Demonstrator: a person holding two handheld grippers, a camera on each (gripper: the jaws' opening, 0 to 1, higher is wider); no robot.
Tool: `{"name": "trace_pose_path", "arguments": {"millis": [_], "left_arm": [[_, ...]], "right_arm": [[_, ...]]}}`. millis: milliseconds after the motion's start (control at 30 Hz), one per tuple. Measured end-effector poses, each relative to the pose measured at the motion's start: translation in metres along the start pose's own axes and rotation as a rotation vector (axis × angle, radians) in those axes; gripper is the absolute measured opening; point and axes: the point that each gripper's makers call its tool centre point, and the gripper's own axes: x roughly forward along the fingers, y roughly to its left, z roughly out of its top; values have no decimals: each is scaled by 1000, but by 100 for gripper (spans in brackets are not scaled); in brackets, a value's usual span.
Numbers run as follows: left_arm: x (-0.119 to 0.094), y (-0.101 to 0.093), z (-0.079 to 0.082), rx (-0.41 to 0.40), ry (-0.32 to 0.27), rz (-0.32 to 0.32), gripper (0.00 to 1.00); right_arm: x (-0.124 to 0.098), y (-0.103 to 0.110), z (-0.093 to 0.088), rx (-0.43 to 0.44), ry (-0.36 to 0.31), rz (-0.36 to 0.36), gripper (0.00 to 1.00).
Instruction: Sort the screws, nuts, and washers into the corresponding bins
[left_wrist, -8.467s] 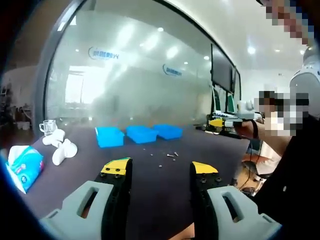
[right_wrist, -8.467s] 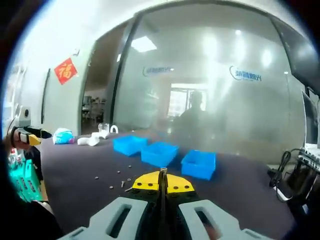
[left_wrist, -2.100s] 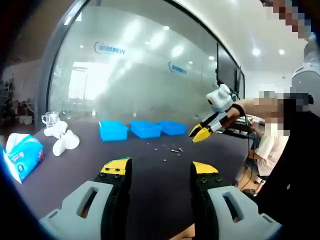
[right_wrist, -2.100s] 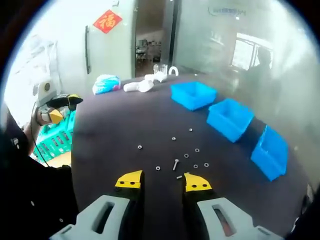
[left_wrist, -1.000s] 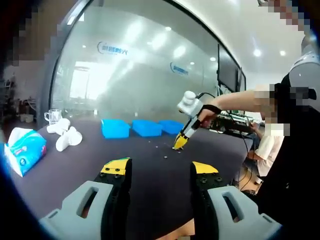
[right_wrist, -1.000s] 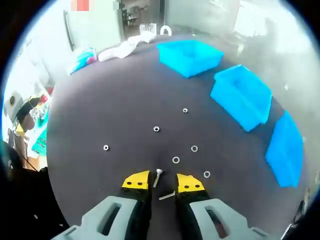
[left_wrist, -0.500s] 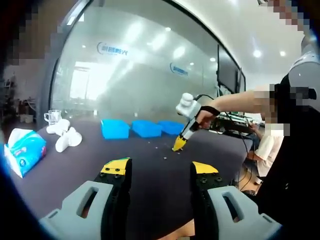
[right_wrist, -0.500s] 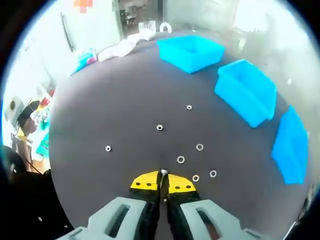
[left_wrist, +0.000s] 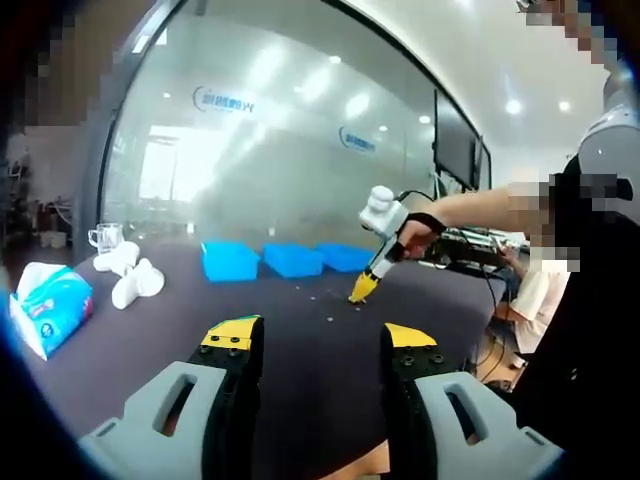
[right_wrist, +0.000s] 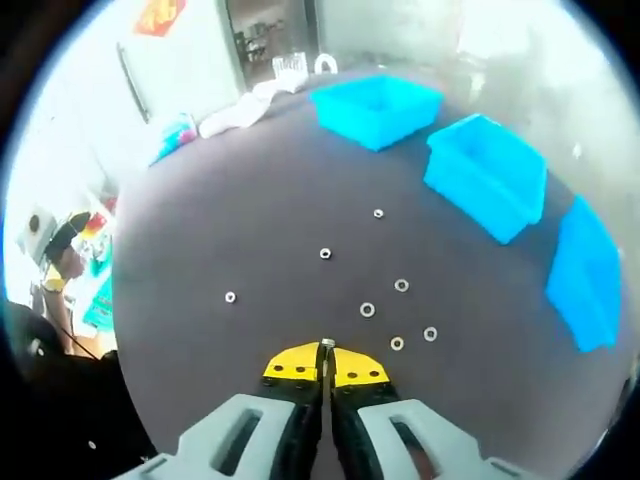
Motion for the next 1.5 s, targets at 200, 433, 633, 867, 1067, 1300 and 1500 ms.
{"name": "trace_pose_path", "arguments": {"millis": [200, 433, 633, 867, 1067, 1300, 1500], "left_arm": [[1, 0, 4, 6, -5, 1, 46], [2, -1, 9, 15, -11, 3, 46], [5, -1, 13, 22, -14, 4, 46], [9, -4, 16, 30, -14, -10, 46], [10, -3, 21, 30, -20, -9, 46], [10, -1, 24, 36, -20, -6, 46], [10, -2, 24, 42, -16, -6, 46]], "right_arm": [[-18, -4, 8, 38, -110, 8, 0], [-53, -13, 11, 65, -299, -29, 0], [-87, -24, 3, 71, -484, -116, 0], [-117, -5, -11, 87, -695, -132, 0], [-143, 7, -29, 53, -858, -200, 0], [-166, 4, -50, 68, -972, -297, 0], [-174, 0, -73, 115, -1021, -322, 0]]}}
